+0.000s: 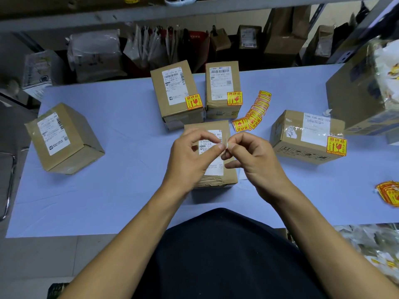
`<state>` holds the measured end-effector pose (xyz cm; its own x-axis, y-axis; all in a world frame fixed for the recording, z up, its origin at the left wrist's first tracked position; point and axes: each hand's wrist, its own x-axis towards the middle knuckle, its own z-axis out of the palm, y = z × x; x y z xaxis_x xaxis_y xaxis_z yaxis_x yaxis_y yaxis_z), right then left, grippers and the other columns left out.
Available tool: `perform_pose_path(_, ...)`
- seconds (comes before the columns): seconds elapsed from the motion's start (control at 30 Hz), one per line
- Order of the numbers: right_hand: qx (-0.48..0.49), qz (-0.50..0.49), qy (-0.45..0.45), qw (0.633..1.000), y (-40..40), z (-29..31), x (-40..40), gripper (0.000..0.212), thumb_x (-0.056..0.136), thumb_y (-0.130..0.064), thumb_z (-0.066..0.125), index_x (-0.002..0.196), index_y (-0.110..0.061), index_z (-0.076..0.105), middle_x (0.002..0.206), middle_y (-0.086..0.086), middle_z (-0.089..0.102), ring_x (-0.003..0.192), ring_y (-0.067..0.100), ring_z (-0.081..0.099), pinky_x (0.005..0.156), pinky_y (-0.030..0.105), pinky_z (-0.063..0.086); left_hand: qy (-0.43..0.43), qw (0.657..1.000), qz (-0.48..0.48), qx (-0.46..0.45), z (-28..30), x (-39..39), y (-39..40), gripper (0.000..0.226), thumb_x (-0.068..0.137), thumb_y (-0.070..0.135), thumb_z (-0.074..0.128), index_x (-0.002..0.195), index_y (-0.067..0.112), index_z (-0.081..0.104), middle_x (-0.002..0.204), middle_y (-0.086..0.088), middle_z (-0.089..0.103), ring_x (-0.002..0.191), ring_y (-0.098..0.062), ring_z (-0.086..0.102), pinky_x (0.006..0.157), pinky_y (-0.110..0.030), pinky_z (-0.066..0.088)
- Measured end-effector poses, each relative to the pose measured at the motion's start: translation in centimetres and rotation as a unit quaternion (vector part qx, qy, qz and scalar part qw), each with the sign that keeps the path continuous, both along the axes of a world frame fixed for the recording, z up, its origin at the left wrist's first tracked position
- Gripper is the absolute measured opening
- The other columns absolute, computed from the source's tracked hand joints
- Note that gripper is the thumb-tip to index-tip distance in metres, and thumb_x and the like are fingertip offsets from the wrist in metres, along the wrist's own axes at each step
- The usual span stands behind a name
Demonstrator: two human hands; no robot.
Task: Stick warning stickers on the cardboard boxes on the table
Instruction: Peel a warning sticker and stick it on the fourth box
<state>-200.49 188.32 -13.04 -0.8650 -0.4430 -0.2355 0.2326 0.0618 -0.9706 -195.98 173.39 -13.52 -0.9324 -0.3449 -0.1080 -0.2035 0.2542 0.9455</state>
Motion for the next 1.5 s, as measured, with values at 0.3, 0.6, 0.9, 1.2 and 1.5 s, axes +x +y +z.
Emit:
perform_pose_path(0.3, 0.026, 0.009, 0.03, 0.999, 0.6, -0.4, 0.3, 0.023, 0.096, -0.002, 0.055, 0.078, -0.015, 0.063, 0.068, -0.008, 0.062, 0.07, 0.006, 0.059, 0.064, 0.02, 0.053, 0.027, 0.989, -0.051, 0.135, 0.0, 1.2, 0.9, 0.011, 0.086, 0.013, 0.072, 0.09, 0.022, 0.078, 0.085, 0.004, 0.077, 0.082, -0.009, 0.071, 0.074, -0.018, 0.052)
perform_pose_path(0.6, 0.082, -0.066, -0.028, 0.994, 2.7, -3.4, 0.6, 0.025, 0.091, -0.005, 0.048, 0.072, -0.018, 0.058, 0.064, -0.007, 0.061, 0.069, 0.011, 0.063, 0.061, 0.023, 0.054, -0.109, 0.952, 0.087, 0.272, -1.5, 1.3, 2.3, 0.025, 0.09, 0.008, 0.063, 0.069, 0.021, 0.07, 0.071, 0.001, 0.068, 0.073, -0.014, 0.067, 0.073, -0.031, 0.053)
perform_pose_path(0.9, 0.255, -0.117, -0.17, 0.945, 6.2, -11.6, -0.2, 0.018, 0.089, -0.015, 0.047, 0.076, -0.007, 0.056, 0.077, 0.009, 0.062, 0.065, 0.019, 0.058, 0.065, 0.033, 0.05, -0.163, 0.934, 0.161, 0.273, -3.3, 2.0, 1.2, 0.015, 0.093, 0.01, 0.061, 0.08, 0.013, 0.068, 0.075, 0.001, 0.07, 0.068, -0.012, 0.067, 0.064, -0.025, 0.056)
perform_pose_path(1.2, 0.407, -0.051, 0.024, 0.912, 7.1, -11.8, 1.1, 0.022, 0.088, -0.015, 0.053, 0.084, 0.0, 0.069, 0.075, 0.015, 0.063, 0.069, 0.025, 0.054, 0.063, 0.035, 0.04, -0.2, 0.897, 0.204, 0.337, -4.2, 2.0, 0.5, 0.011, 0.093, 0.011, 0.061, 0.083, 0.009, 0.064, 0.072, -0.004, 0.065, 0.064, -0.014, 0.066, 0.064, -0.028, 0.059)
perform_pose_path(1.5, 0.351, 0.079, 0.471, 0.805, 2.9, -6.8, 1.7, 0.032, 0.083, -0.006, 0.072, 0.115, -0.006, 0.069, 0.111, 0.015, 0.065, 0.095, 0.034, 0.063, 0.06, 0.035, 0.05, -0.3, 0.821, 0.196, 0.443, -4.9, 1.5, 0.5, 0.012, 0.094, 0.017, 0.057, 0.083, 0.013, 0.062, 0.062, 0.001, 0.065, 0.057, -0.013, 0.065, 0.056, -0.027, 0.057)
